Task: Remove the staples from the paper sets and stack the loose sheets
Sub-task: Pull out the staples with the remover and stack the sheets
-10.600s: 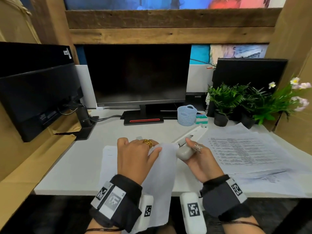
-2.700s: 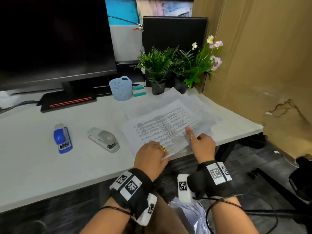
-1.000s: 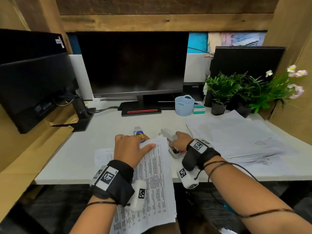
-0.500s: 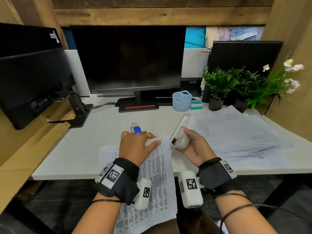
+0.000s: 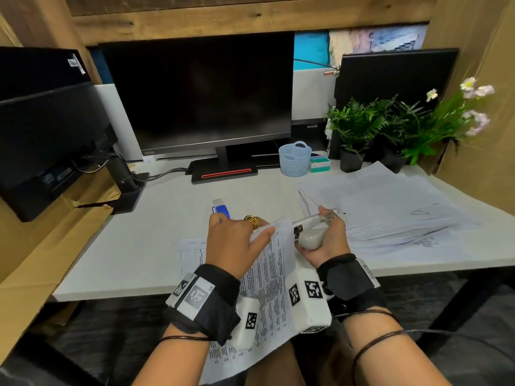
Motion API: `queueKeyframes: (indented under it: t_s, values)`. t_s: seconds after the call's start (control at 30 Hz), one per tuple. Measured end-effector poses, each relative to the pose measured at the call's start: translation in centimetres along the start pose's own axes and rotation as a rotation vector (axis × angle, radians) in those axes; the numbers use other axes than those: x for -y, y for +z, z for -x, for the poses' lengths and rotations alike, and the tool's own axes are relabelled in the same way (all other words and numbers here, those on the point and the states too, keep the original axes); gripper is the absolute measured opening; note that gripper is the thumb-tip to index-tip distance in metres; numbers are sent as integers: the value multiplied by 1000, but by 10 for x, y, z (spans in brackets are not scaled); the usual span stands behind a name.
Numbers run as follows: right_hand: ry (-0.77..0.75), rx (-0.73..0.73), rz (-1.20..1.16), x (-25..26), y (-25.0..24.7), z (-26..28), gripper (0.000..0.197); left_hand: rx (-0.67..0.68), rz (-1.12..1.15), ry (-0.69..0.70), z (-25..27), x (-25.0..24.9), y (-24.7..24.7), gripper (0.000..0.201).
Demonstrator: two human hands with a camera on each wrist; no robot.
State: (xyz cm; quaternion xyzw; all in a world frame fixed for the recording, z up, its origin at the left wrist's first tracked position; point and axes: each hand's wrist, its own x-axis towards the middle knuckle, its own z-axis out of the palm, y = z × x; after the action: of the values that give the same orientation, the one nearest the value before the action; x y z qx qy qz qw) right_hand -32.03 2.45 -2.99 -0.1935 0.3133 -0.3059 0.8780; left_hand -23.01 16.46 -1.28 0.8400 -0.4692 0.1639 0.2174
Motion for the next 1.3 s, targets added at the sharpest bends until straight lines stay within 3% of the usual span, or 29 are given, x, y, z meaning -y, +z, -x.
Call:
queueKeyframes:
  t_s: [0.1,0.27,0.37,0.57,0.73,0.8,0.87,0.97,1.07,1.23,1.3]
  values:
    - [-30,-45,-3,-1,-4,-5,24,-56,41,57,0,1,1,42]
    - [-141,-166,68,1,-7,-13,27,143,11,135,-2,-5,-4,31]
    - [-130,-127,94,6,-5,-13,23,157,28,135,-2,-8,-2,32]
    - [-67,-5,114,6,-10,-12,21,173,-144,101,-6,-11,3,37]
    - [-69,-53,135,-3,-3,-11,62,152,-146,109,-4,-17,5,37]
    - [-91,-76,95,-4,-1,-13,67,119,-105,126,-2,-19,6,35]
    - [-106,-83,53,-5,1,-14,60,69,-45,153,0,-20,8,32]
    - [-150,-106,-14,-5,0,-18,27,38,-13,181,2,-21,11,31]
    - [-155,-109,-30,-6,-1,-15,22,7,3,201,5,-22,11,32]
    - [-166,-93,16,-5,1,-9,16,96,27,151,7,-24,6,40]
    - [-157,-69,56,-2,1,-8,18,74,77,131,7,-22,9,38]
